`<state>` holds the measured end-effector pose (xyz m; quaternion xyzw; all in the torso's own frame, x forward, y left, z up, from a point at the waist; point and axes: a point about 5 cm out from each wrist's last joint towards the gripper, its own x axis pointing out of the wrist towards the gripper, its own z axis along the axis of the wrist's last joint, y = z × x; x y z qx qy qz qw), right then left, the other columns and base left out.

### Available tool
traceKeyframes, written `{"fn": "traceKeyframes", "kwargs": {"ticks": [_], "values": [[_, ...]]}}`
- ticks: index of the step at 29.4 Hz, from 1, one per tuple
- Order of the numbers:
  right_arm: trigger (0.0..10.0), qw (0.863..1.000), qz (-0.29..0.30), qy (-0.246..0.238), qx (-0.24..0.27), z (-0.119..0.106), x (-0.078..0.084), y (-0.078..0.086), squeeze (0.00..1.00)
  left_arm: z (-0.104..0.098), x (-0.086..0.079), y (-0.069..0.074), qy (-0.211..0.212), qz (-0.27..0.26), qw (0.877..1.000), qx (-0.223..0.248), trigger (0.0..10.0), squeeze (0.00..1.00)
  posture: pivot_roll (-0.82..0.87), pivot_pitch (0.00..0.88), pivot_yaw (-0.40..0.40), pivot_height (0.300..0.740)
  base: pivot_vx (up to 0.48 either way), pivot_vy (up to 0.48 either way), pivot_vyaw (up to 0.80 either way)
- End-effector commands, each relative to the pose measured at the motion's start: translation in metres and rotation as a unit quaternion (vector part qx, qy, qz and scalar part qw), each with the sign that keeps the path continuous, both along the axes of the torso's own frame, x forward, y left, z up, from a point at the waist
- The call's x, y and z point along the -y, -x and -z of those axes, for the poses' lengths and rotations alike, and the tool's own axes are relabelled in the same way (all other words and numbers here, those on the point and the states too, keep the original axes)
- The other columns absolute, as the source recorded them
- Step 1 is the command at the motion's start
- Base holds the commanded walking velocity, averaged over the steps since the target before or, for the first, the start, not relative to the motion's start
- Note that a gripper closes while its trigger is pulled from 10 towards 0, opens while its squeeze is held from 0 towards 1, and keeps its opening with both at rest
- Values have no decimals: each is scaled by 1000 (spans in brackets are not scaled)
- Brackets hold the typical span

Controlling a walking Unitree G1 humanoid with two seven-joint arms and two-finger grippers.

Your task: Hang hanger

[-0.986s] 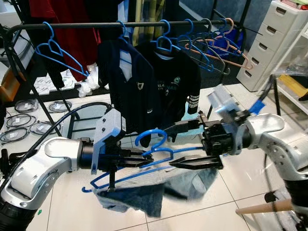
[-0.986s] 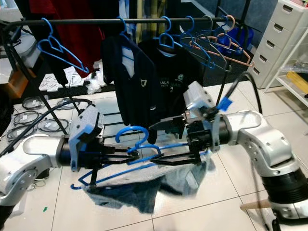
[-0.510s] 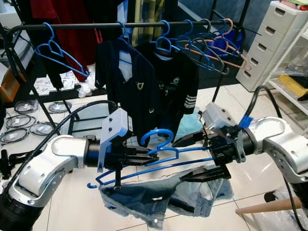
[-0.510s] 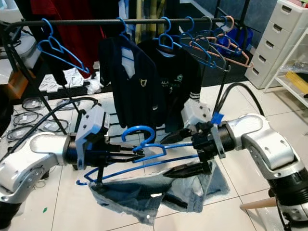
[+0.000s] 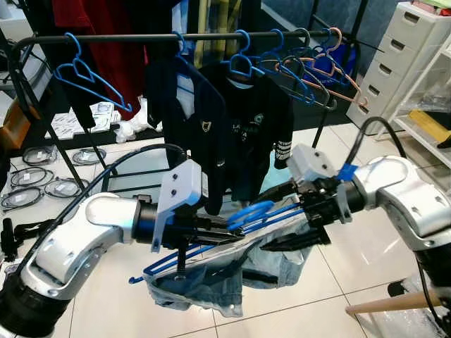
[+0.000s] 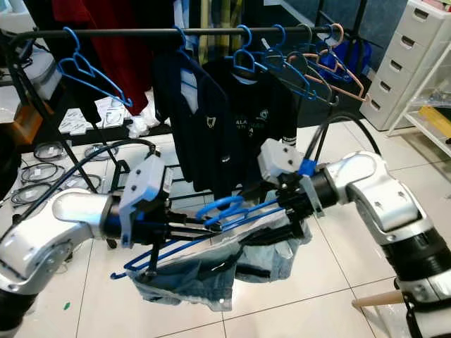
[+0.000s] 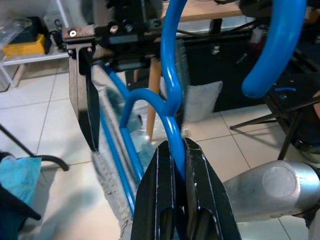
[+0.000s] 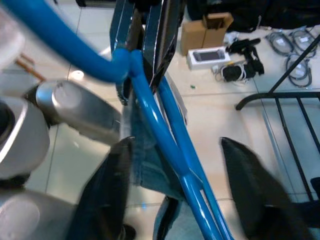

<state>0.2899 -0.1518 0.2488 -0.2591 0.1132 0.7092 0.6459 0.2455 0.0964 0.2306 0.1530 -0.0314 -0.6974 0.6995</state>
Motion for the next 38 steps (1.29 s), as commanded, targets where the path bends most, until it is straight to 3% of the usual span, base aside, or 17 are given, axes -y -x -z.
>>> {"fn": "traceKeyframes", "kwargs": {"ticks": [1, 6, 7, 10, 11, 12, 13, 18, 19, 25, 27, 28, 38], "values": [[0, 1000, -16, 20, 7, 3, -5, 0, 0, -7, 11, 10, 14, 50, 998, 18, 0, 0, -73, 89, 17, 740, 0, 0, 0], [510, 999, -18, 34, 10, 8, -6, -1, 0, -7, 13, 8, 16, 48, 999, 19, 0, 0, -72, 88, 17, 740, 0, 0, 0], [10000, 999, -12, 32, 17, 8, -6, -3, 0, -6, 13, 8, 16, 47, 999, 18, 0, 0, -72, 90, 18, 740, 0, 0, 0], [10000, 999, -6, 27, 23, 7, -6, -4, 0, -6, 13, 8, 14, 47, 999, 17, 0, 0, -73, 92, 20, 740, 0, 0, 0], [10000, 1000, -5, 22, 19, 6, -6, -4, 71, -6, 13, 8, 14, 46, 999, 17, 0, 0, -73, 93, 18, 740, 0, 0, 0], [10000, 1000, -5, 22, 19, 6, -6, -4, 71, -6, 13, 8, 14, 46, 999, 17, 0, 0, -73, 93, 18, 740, 0, 0, 0], [10000, 1000, -8, 16, 14, 5, -6, -4, 1000, -6, 13, 8, 13, 46, 999, 17, 0, 0, -74, 94, 19, 740, 0, 0, 0], [10000, 999, -3, 0, 43, -1, -11, -8, 965, -5, 14, 9, 14, 48, 999, 16, 0, 0, -75, 94, 19, 740, 0, 0, 0], [10000, 999, -5, 2, 49, -2, -13, -9, 0, -5, 15, 9, 15, 49, 999, 16, 0, 0, -74, 96, 20, 740, 0, 0, 0], [10000, 998, -27, 19, 60, -13, -13, -6, 0, -5, 16, 7, 13, 47, 999, 15, 0, 0, -73, 97, 21, 740, 0, 0, 0], [10000, 998, -21, 5, 57, -19, -13, -8, 0, -3, 15, 6, 11, 43, 999, 15, 0, 0, -73, 96, 19, 740, 0, 0, 0], [10000, 998, -17, -12, 51, -25, -12, -8, 1000, -2, 14, 5, 9, 39, 999, 15, 0, 0, -75, 97, 19, 740, 0, 0, 0], [10000, 996, 5, -71, 46, -39, 0, -9, 1000, 0, 12, 2, 5, 29, 999, 14, 0, 0, -79, 99, 19, 740, 0, 0, 0]]}}
